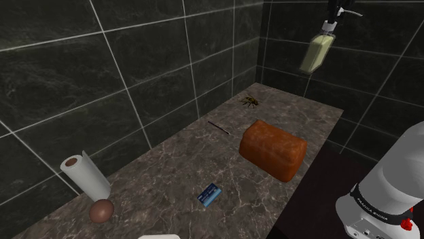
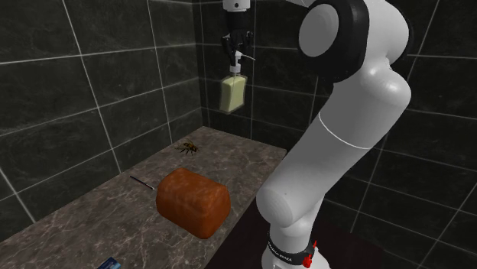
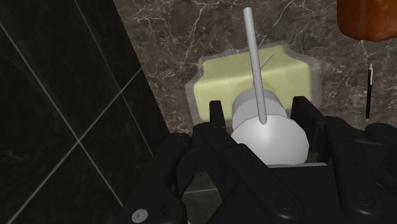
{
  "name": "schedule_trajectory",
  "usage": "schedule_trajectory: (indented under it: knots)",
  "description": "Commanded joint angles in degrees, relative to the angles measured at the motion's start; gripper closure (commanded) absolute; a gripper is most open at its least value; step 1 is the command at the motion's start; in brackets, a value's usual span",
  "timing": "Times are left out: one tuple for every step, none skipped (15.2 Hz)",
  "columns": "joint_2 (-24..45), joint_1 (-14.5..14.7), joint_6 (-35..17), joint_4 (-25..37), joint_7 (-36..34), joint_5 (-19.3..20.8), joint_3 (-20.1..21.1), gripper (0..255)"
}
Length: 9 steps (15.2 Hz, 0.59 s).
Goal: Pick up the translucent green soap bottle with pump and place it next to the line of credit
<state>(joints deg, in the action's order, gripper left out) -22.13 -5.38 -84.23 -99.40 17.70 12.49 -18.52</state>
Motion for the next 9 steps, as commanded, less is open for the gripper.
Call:
schedule_trajectory:
  knots:
    - [-1.00,0.25,0.80,-0.41,-1.30,0.03,1.15,255]
    - [-2.18,0.50,1.14,-1.51,-2.76,0.03,2.36,255]
    - [-3.30,0.75,1.48,-2.53,-4.21,-0.04,3.56,255]
    - [-4.35,1.00,1.84,-3.48,-5.64,-0.17,4.75,255]
    - [-5.34,1.25,2.20,-4.35,-7.06,-0.36,5.94,255]
    - [-6.26,1.52,2.57,-5.16,-8.48,-0.61,7.12,255]
    - [-7.12,1.77,2.93,-5.90,-9.88,-0.90,8.30,255]
    - [-7.91,2.04,3.30,-6.58,-11.28,-1.24,9.47,255]
    - [-8.65,2.32,3.67,-7.19,-12.67,-1.63,10.64,255]
